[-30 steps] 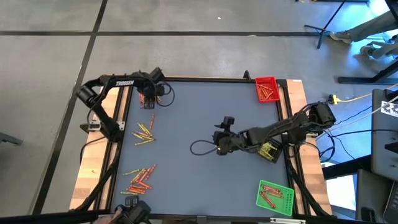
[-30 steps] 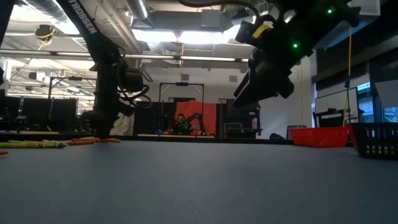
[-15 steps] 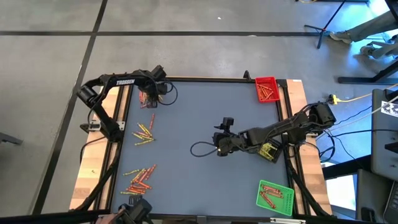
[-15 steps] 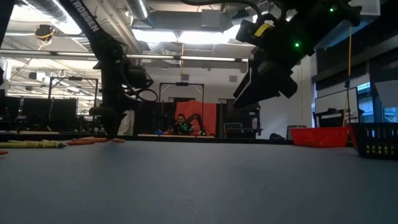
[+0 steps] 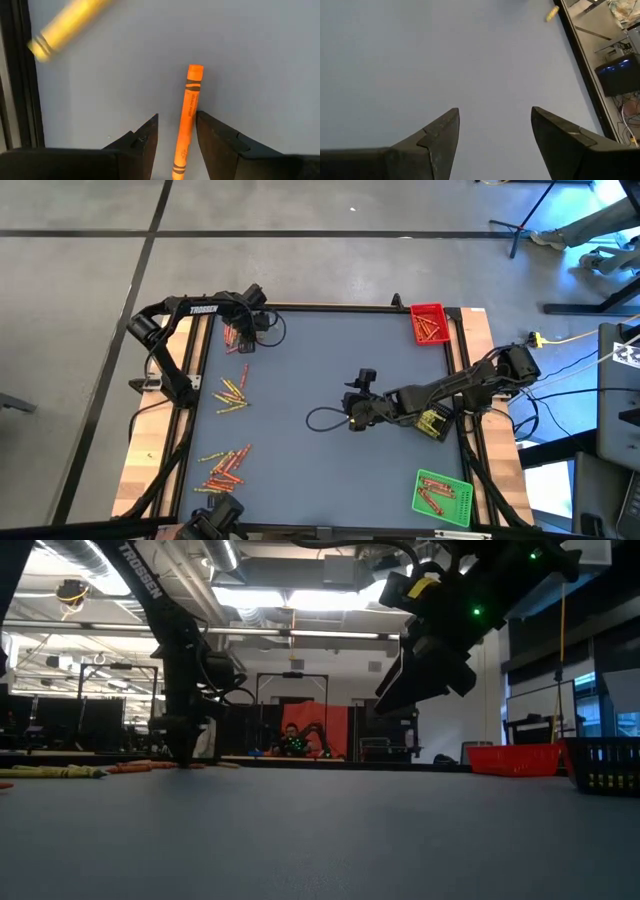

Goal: Sort crayons
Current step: Put the orange crayon into the red basket

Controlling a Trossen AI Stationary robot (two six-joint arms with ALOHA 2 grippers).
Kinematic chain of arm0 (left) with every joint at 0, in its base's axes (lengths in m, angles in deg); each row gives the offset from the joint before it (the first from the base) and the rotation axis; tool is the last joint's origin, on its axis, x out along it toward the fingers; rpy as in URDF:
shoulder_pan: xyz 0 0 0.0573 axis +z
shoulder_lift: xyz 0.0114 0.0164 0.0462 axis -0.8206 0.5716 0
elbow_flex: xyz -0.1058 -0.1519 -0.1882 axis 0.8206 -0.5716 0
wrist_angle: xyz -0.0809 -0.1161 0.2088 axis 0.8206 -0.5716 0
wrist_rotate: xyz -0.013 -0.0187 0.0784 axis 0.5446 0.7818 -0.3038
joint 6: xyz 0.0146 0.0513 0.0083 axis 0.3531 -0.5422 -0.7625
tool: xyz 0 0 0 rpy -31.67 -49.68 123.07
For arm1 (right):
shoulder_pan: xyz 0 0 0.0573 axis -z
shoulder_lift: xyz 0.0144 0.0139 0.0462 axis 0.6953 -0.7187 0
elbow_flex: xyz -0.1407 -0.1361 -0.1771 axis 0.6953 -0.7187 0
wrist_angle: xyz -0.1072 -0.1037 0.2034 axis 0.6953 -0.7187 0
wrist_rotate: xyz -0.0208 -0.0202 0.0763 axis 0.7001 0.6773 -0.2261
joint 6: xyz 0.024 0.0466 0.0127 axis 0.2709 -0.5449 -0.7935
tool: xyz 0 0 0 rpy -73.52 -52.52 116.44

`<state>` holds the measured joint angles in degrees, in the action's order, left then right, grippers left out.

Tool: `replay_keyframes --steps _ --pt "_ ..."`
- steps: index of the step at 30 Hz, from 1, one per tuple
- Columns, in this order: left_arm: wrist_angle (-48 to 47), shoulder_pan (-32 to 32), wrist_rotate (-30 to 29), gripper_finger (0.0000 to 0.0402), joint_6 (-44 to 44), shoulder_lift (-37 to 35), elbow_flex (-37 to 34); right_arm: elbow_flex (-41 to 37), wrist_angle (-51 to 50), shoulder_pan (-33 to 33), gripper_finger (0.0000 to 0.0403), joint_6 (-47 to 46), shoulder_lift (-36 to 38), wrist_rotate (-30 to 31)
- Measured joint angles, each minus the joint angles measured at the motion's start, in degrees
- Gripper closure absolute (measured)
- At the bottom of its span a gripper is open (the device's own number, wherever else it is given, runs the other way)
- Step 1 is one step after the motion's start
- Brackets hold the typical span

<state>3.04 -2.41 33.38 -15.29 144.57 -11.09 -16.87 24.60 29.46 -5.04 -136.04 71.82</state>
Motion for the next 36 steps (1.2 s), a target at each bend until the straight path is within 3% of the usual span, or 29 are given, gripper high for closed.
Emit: replay_keyframes --steps 5,16,23,30,36 --pt "-0.2 0.0 0.6 0.0285 0.2 0.1 -0.1 0.0 0.0 0.0 0.016 0.0 0.0 0.0" --pt "-0.7 -0.3 1.2 0.0395 0.4 0.1 -0.1 0.0 0.1 0.0 0.016 -0.9 0.0 -1.6" --pt "-3.3 -3.2 -0.6 0.0397 1.7 -1.3 2.1 0.0 0.3 0.0 0.016 -0.9 0.0 -1.0" --pt "-2.3 -8.6 -0.5 0.0399 4.3 -9.9 4.2 0.0 -2.4 -0.1 0.016 -1.3 1.2 -0.1" --pt "1.0 -14.2 4.7 0.04 10.7 -18.8 4.3 0.0 -4.9 -1.3 0.016 -1.4 2.8 5.1"
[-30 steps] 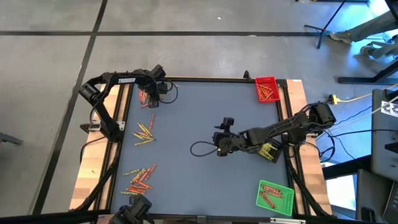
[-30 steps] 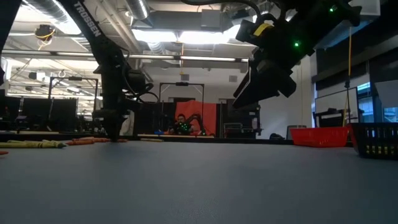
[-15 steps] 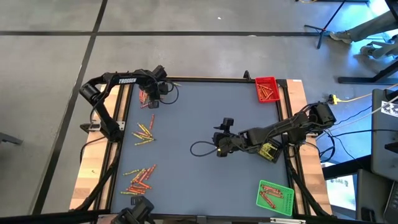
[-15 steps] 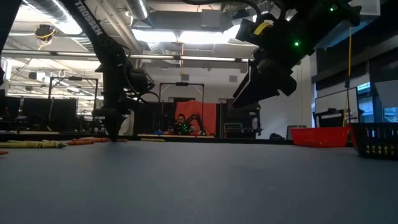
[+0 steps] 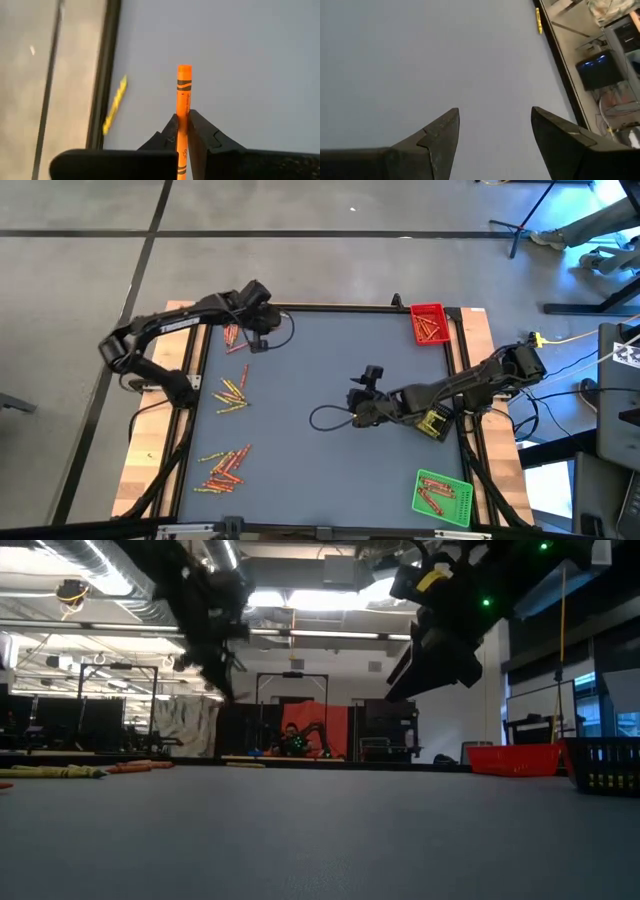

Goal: Sort crayons
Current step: Put the orange crayon into the red basket

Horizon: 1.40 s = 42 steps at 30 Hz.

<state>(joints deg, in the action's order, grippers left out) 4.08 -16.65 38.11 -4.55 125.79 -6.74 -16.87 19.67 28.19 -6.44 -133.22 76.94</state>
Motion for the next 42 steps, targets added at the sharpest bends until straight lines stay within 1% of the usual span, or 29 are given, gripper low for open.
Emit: replay_keyframes --steps 2,6,8,10,12,15,16,17,20,22,24,27,30,32,33,36,38,40,42 --pt "2.2 -2.3 1.3 0.0401 1.7 -2.3 0.0 -0.2 -0.4 0.1 0.016 0.3 0.0 0.2" --pt "5.2 -7.2 1.9 0.0401 4.1 -4.4 0.0 -4.1 3.6 1.8 0.016 2.6 0.2 0.0" --pt "10.2 -9.7 3.5 0.0401 5.6 -5.5 -1.5 -6.4 6.6 3.4 0.016 3.0 1.0 -0.2" --pt "16.4 -12.2 4.6 0.0401 6.8 -6.3 -4.5 -8.6 9.7 4.9 0.016 3.2 2.5 -1.2" --pt "24.5 -14.9 4.5 0.0401 8.3 -6.4 -8.4 -10.9 12.3 6.6 0.016 3.3 4.1 -3.3" --pt "38.0 -18.7 4.5 0.0401 10.4 -6.2 -14.6 -15.0 21.1 8.8 0.016 5.8 7.1 -7.2" --pt "43.6 -20.0 4.5 0.0401 10.8 -6.1 -16.7 -16.7 26.2 9.7 0.016 6.8 7.8 -9.0" --pt "48.4 -21.2 4.7 0.0401 11.0 -6.0 -18.9 -18.4 31.4 10.6 0.016 7.9 8.1 -11.4" --pt "64.6 -24.6 7.2 0.0401 12.3 -4.9 -24.6 -23.0 43.0 13.9 0.016 9.1 8.2 -19.1" --pt "73.3 -26.5 8.6 0.0401 13.3 -4.5 -27.1 -24.6 49.0 15.7 0.016 8.3 7.8 -22.8" --pt "79.1 -28.1 8.8 0.0401 13.7 -3.8 -29.0 -25.6 52.0 16.7 0.016 7.1 7.6 -26.2" --pt "82.1 -29.7 8.5 0.0401 13.8 -2.8 -29.1 -25.5 55.4 17.0 0.016 6.4 6.6 -30.1" --pt "82.9 -30.8 8.0 0.0401 14.9 -2.0 -29.1 -24.3 59.0 17.0 0.016 7.0 4.9 -32.2" --pt "82.7 -31.3 7.7 0.0401 15.3 -0.6 -29.1 -23.2 60.3 17.0 0.016 7.8 3.6 -32.1" --pt "84.3 -31.5 7.4 0.0401 15.3 0.6 -29.1 -22.5 60.8 17.0 0.016 8.2 2.9 -32.1" --pt "92.9 -31.8 7.0 0.0401 16.8 4.4 -29.1 -20.1 60.7 17.0 0.016 8.5 1.2 -32.2" --pt "97.4 -32.1 7.1 0.0401 19.6 7.0 -28.3 -19.0 60.6 16.6 0.016 8.8 0.2 -34.1" --pt "98.2 -32.7 7.2 0.0401 21.3 8.6 -27.3 -18.0 60.6 16.5 0.016 10.3 -0.8 -36.5" --pt "96.9 -33.3 7.2 0.0401 21.3 9.9 -26.3 -17.2 60.6 15.7 0.016 10.6 -1.0 -37.7"
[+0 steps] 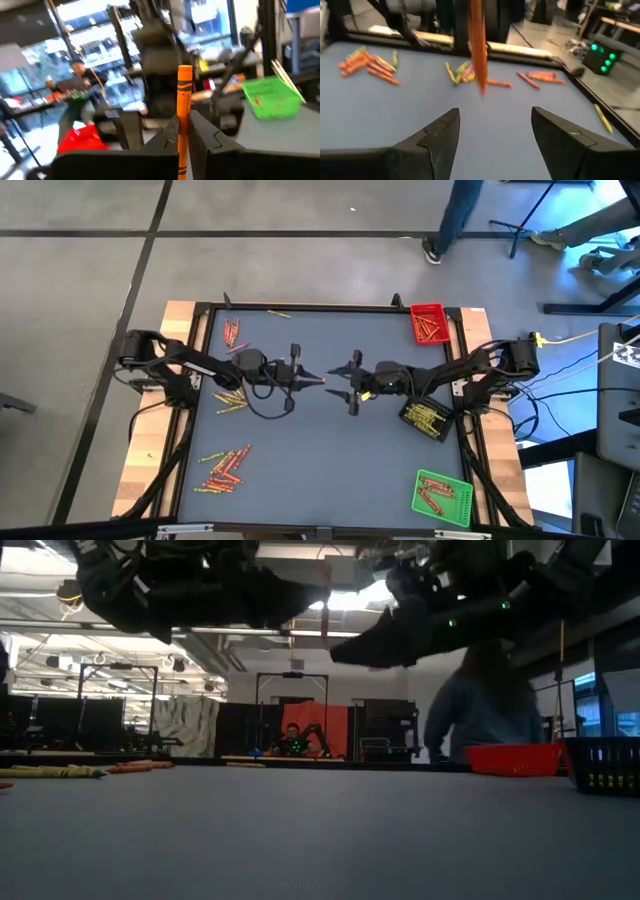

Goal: Sort crayons
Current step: Put the orange crayon into the red basket

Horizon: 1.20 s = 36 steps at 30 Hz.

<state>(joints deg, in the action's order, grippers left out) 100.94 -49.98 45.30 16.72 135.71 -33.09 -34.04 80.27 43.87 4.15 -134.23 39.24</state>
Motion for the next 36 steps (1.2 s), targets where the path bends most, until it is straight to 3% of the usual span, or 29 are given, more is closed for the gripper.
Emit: replay_keyframes --steps 11,14,22,29,32,36 --pt "-0.4 -3.1 -4.6 0.0401 1.1 2.7 0.8 3.2 0.1 -3.7 0.0177 0.7 0.0 0.6" --pt "-0.1 -3.9 -4.2 0.0401 1.1 2.7 0.8 3.6 0.1 -3.5 0.0221 0.1 0.0 0.6" --pt "-0.5 -4.0 -4.0 0.0401 1.1 2.7 0.8 3.6 -0.7 -3.6 0.0385 0.3 0.1 0.3" --pt "-1.1 -4.0 -3.3 0.0363 2.7 2.7 0.8 3.6 -1.4 -3.6 0.036 1.0 0.1 0.6" --pt "-1.8 -4.1 -3.6 0.0324 2.8 2.6 0.8 3.6 -2.2 -3.6 0.0374 1.0 0.1 2.0" --pt "-7.4 -4.1 -8.8 0.0279 2.6 -0.2 0.8 3.5 -7.1 -3.6 0.0391 1.0 2.5 6.6"
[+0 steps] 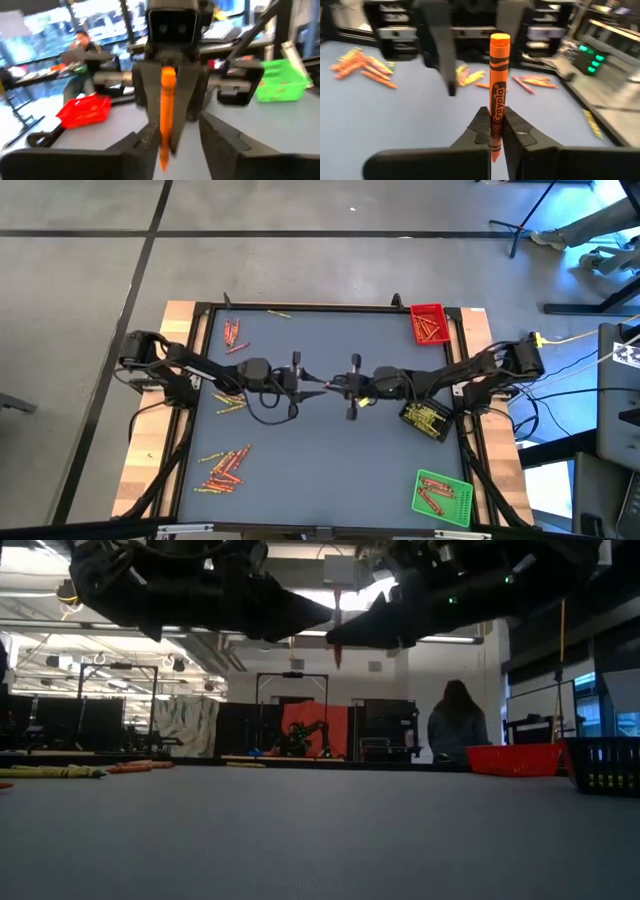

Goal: Sort crayons
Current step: Put the orange crayon into the red basket

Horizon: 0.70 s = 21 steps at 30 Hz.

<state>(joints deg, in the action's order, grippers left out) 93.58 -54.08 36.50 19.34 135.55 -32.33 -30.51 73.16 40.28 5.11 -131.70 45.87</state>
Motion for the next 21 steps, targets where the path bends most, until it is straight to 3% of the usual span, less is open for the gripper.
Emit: replay_keyframes --steps 5,10,16,21 --pt "-14.2 0.0 -6.4 0.0263 -0.1 -5.8 0.0 0.0 -15.3 0.0 0.037 -1.9 8.1 10.8" --pt "-20.6 0.0 -12.8 0.0262 -0.1 -8.6 0.0 0.0 -34.4 3.4 0.0368 -6.2 19.6 23.2" --pt "-20.9 0.0 -13.0 0.0262 -0.1 -8.7 0.0 0.0 -52.9 15.7 0.0382 -10.2 28.5 22.4" --pt "-20.9 0.0 -13.1 0.0262 -0.1 -8.7 0.0 0.0 -57.0 28.4 0.0373 -10.2 28.3 21.2"
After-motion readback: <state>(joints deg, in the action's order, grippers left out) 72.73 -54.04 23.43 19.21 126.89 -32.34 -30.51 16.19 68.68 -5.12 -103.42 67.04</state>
